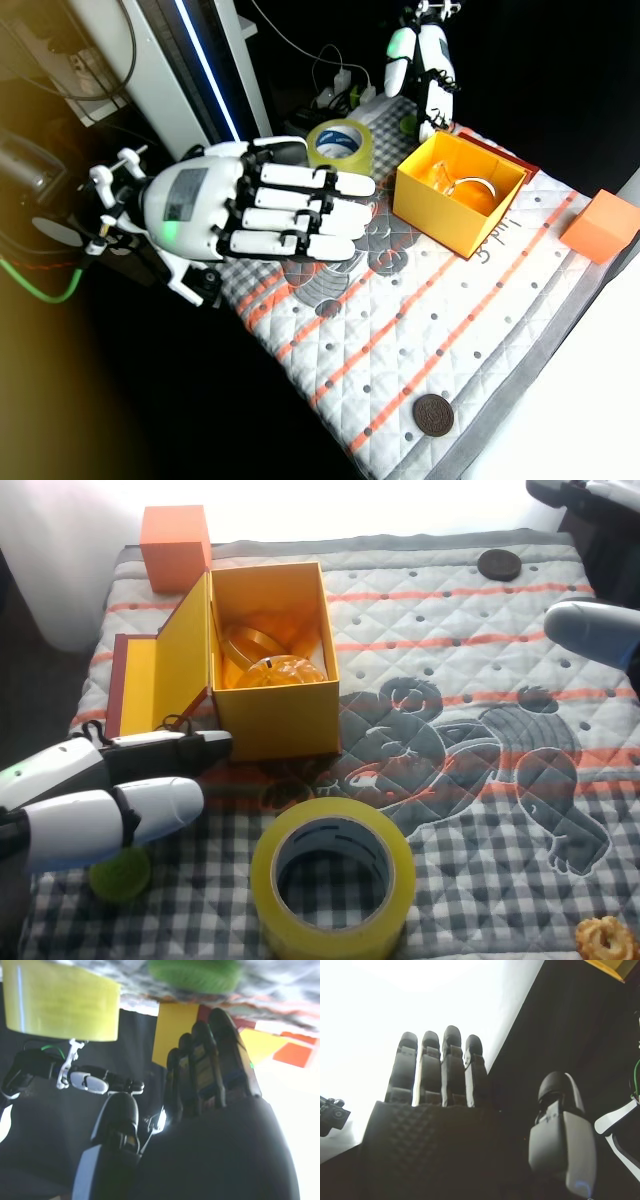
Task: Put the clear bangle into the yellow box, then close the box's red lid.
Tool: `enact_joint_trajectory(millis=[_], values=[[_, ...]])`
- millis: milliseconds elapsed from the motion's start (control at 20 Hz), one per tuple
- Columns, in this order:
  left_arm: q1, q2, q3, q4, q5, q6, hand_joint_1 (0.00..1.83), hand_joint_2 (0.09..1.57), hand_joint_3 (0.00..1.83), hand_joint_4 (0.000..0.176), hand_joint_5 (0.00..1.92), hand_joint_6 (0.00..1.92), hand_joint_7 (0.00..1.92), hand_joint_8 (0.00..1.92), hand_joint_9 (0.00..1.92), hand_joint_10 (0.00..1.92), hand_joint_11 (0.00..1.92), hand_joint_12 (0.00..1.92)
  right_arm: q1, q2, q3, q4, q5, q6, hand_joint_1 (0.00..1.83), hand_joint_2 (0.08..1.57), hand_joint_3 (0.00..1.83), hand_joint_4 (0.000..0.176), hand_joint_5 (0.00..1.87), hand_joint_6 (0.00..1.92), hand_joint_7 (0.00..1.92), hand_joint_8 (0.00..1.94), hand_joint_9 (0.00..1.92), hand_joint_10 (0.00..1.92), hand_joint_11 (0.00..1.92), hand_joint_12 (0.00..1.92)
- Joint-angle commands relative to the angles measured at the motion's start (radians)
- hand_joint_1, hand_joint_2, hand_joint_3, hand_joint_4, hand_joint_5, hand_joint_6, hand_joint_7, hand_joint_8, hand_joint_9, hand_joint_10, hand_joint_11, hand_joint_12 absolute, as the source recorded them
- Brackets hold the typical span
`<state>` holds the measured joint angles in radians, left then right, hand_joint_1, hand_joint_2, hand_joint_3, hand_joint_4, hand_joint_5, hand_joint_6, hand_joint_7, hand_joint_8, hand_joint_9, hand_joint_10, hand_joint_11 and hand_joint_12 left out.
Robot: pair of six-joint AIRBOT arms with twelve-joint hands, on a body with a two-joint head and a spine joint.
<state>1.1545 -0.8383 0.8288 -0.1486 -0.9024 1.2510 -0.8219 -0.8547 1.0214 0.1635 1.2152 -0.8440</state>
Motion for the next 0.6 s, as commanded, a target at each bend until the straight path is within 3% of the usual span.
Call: enact_joint_trajectory(millis=[0, 150, 250, 350, 400, 500, 550], values=[[-0.014, -0.007, 0.007, 0.0, -0.096, -0.011, 0.0, 1.49, 0.0, 0.0, 0.31, 0.0, 0.33, 0.0, 0.32, 0.0, 0.18, 0.4, 0.005, 0.006, -0.003, 0.013, 0.123, 0.001, 0.02, 1.17, 0.02, 0.063, 0.26, 0.01, 0.3, 0.0, 0.14, 0.01, 0.03, 0.02], [-0.037, -0.021, 0.041, -0.017, -0.054, -0.011, 0.02, 1.49, 0.0, 0.0, 0.26, 0.0, 0.25, 0.0, 0.24, 0.0, 0.12, 0.41, -0.004, 0.007, -0.005, 0.022, 0.123, 0.001, 0.0, 1.17, 0.01, 0.061, 0.27, 0.01, 0.32, 0.01, 0.18, 0.02, 0.05, 0.04], [-0.038, -0.017, 0.057, -0.034, -0.046, -0.011, 0.0, 1.47, 0.0, 0.0, 0.23, 0.0, 0.21, 0.0, 0.21, 0.0, 0.08, 0.47, -0.01, 0.007, -0.007, 0.025, 0.123, 0.001, 0.0, 1.18, 0.0, 0.055, 0.28, 0.0, 0.33, 0.01, 0.19, 0.0, 0.0, 0.21], [-0.038, 0.001, 0.064, -0.047, -0.044, -0.01, 0.0, 1.45, 0.0, 0.0, 0.22, 0.0, 0.22, 0.0, 0.21, 0.0, 0.04, 0.51, -0.019, 0.006, -0.008, 0.032, 0.123, 0.001, 0.0, 1.18, 0.0, 0.076, 0.28, 0.0, 0.34, 0.01, 0.19, 0.0, 0.0, 0.22], [-0.038, 0.009, 0.068, -0.056, -0.041, -0.007, 0.0, 1.45, 0.0, 0.0, 0.22, 0.0, 0.22, 0.0, 0.21, 0.0, 0.04, 0.51, -0.022, 0.005, -0.009, 0.036, 0.124, 0.001, 0.0, 1.18, 0.0, 0.076, 0.28, 0.0, 0.34, 0.01, 0.19, 0.0, 0.0, 0.22], [-0.038, 0.024, 0.068, -0.095, -0.036, 0.051, 0.0, 1.44, 0.0, 0.0, 0.2, 0.0, 0.18, 0.0, 0.18, 0.0, 0.01, 0.5, -0.031, 0.004, -0.01, 0.043, 0.129, 0.002, 0.0, 1.19, 0.0, 0.075, 0.28, 0.0, 0.35, 0.01, 0.2, 0.0, 0.0, 0.22], [-0.038, 0.026, 0.068, -0.117, -0.036, 0.08, 0.0, 1.44, 0.0, 0.0, 0.21, 0.0, 0.18, 0.0, 0.18, 0.0, 0.01, 0.5, -0.034, 0.004, -0.011, 0.046, 0.131, 0.002, 0.0, 1.2, 0.01, 0.065, 0.29, 0.01, 0.35, 0.01, 0.2, 0.0, 0.0, 0.22]])
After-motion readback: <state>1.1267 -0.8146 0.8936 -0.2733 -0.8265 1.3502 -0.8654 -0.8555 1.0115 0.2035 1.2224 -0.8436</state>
